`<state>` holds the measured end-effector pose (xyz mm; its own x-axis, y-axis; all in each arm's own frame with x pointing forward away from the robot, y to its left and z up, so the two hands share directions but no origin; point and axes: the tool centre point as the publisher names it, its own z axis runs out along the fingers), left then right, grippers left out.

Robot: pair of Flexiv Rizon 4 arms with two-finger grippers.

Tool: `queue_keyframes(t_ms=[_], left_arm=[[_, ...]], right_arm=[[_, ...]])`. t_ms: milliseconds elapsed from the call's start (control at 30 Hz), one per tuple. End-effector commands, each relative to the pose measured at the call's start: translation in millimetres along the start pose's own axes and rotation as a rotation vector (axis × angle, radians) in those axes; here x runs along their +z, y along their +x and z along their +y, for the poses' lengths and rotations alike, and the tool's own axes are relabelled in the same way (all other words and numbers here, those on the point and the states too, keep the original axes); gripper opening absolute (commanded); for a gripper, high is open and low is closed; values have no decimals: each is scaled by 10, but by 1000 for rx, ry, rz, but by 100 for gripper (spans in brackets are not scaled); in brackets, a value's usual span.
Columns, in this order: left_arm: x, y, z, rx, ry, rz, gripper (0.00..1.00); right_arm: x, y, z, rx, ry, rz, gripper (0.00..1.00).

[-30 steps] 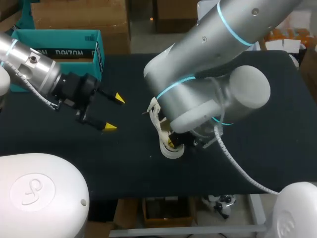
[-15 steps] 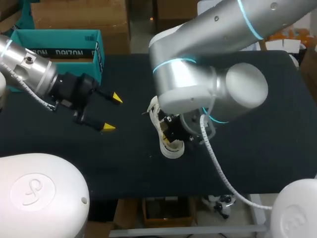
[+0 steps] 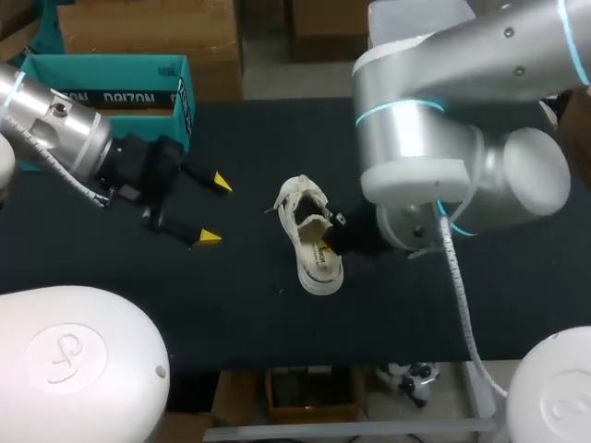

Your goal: Open the shoe tongue, take the insole out of the shoe, put the insole back into the shoe, and pack the shoe into the shoebox

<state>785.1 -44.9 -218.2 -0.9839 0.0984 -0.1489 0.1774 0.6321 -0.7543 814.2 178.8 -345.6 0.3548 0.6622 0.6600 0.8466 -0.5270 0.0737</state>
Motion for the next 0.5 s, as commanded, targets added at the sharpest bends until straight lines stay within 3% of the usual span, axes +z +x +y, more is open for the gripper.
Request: queue_keyframes(t_ms=[33, 200, 233, 267, 300, 367, 500], left_arm=[[-3, 117, -72, -46, -33, -27, 100], [-3, 209, -46, -145, -59, -53, 100], [-12, 232, -24, -182, -67, -61, 100], [-14, 252, -5, -210, -74, -61, 100], [-14, 269, 16, -237, -81, -66, 100], [-9, 296, 40, -263, -93, -71, 100], [-36, 320, 116, -342, -136, -107, 100]], right_arm=[[-273, -46, 164, -52, 178, 132, 17], [-280, -24, 310, -126, 250, 136, 44], [-288, -8, 340, -148, 282, 140, 54], [-295, 5, 362, -158, 320, 131, 81], [-301, 20, 395, -169, 379, 116, 100], [-314, 40, 437, -176, 483, 104, 100], [-314, 40, 437, -176, 483, 104, 100]])
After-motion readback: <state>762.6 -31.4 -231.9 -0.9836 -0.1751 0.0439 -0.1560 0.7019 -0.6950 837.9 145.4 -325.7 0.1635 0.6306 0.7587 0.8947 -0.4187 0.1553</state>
